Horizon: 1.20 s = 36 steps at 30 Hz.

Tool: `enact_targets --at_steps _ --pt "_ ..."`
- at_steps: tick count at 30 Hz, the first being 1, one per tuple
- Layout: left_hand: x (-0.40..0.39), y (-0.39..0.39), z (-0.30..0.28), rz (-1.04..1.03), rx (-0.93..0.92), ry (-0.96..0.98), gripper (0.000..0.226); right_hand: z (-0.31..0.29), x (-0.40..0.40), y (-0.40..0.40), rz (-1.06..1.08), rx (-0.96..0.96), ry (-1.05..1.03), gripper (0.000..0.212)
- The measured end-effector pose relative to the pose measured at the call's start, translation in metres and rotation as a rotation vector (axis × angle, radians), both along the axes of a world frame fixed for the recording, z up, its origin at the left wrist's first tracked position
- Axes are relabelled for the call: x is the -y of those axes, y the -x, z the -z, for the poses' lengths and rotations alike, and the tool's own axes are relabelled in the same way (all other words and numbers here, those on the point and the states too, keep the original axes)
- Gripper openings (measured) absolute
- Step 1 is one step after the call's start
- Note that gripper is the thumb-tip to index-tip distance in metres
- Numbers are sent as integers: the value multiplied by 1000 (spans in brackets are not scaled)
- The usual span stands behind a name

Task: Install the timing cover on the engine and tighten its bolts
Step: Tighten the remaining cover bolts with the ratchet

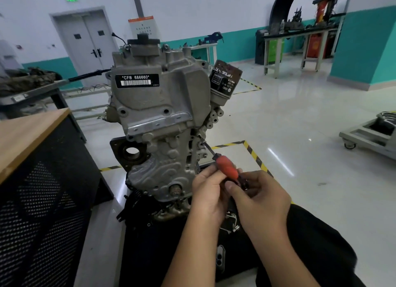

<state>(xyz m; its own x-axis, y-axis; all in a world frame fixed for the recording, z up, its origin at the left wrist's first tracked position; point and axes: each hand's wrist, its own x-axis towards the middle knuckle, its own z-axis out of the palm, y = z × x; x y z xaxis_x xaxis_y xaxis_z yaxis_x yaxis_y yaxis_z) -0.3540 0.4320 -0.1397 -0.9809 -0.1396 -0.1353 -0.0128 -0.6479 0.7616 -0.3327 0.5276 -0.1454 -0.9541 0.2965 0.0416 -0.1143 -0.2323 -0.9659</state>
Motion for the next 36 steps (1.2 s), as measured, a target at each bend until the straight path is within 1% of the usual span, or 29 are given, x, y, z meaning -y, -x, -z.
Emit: enact_targets --at_steps 1,2,4,5,6,8,9,10,11,12,13,14,15,16,18,19,20,21,22,24,25,26,27,28,29,31,33,35,36 --pt "1 0 -1 21 -11 -11 37 0 0 -5 -17 5 16 18" --pt "4 -1 -1 45 -17 -7 37 -2 2 -9 -110 55 121 16" --pt "10 -3 -1 55 6 66 31 -7 3 -14 -344 197 545 14" --pt "10 -3 0 42 13 79 28 -5 2 -14 -362 229 587 15" --pt "9 -3 0 27 11 56 24 -2 1 -12 -301 200 450 14" --pt "4 -2 0 12 10 -35 15 1 -2 -5 -68 49 -66 10" --pt "3 0 1 15 0 -51 14 2 -2 -4 7 -29 -250 13" --pt "3 0 1 29 -7 -37 16 3 1 -5 40 -72 -289 13" --pt "5 0 2 50 -3 -4 22 2 2 -7 9 -58 -194 11" --pt "8 -2 1 79 13 37 29 -4 5 -10 -119 33 38 11" --pt "11 -2 1 100 35 72 32 -11 6 -13 -289 141 386 15" --pt "14 -3 2 107 47 86 31 -14 6 -14 -403 252 630 18" --pt "15 -3 3 100 49 91 27 -13 3 -14 -444 283 698 19" --pt "14 -2 3 88 45 81 24 -11 1 -11 -408 240 585 16" --pt "6 -1 2 43 21 21 25 -6 -3 -4 -157 54 44 9" --pt "3 1 3 31 14 -15 26 -4 -4 -1 -39 -43 -173 12" --pt "2 2 4 39 7 -45 24 0 0 1 20 -86 -226 15" --pt "2 2 3 67 6 -60 23 1 1 0 16 -96 -178 12" --pt "5 1 1 103 21 -59 24 -3 4 -3 -101 -11 16 6" --pt "11 0 -1 110 94 -19 32 -12 8 -9 -452 203 624 14" --pt "12 1 1 84 112 -10 33 -11 7 -10 -520 279 746 17" --pt "12 2 1 62 109 -19 28 -8 6 -9 -503 279 666 15" --pt "10 3 2 40 106 -42 19 -4 5 -9 -423 217 377 8" --pt "5 2 0 26 97 -75 12 0 5 -8 -269 121 24 5" --pt "1 3 0 19 91 -110 14 3 2 -7 -104 0 -288 11" --pt "-1 3 0 45 73 -156 15 11 5 -4 -19 -105 -425 13" --pt "3 0 -5 56 105 -134 24 4 10 -8 -172 68 -39 5" --pt "8 1 -5 10 144 -109 30 -6 12 -11 -435 361 502 18" --pt "10 2 -5 -19 135 -106 28 -6 11 -11 -488 444 617 20"
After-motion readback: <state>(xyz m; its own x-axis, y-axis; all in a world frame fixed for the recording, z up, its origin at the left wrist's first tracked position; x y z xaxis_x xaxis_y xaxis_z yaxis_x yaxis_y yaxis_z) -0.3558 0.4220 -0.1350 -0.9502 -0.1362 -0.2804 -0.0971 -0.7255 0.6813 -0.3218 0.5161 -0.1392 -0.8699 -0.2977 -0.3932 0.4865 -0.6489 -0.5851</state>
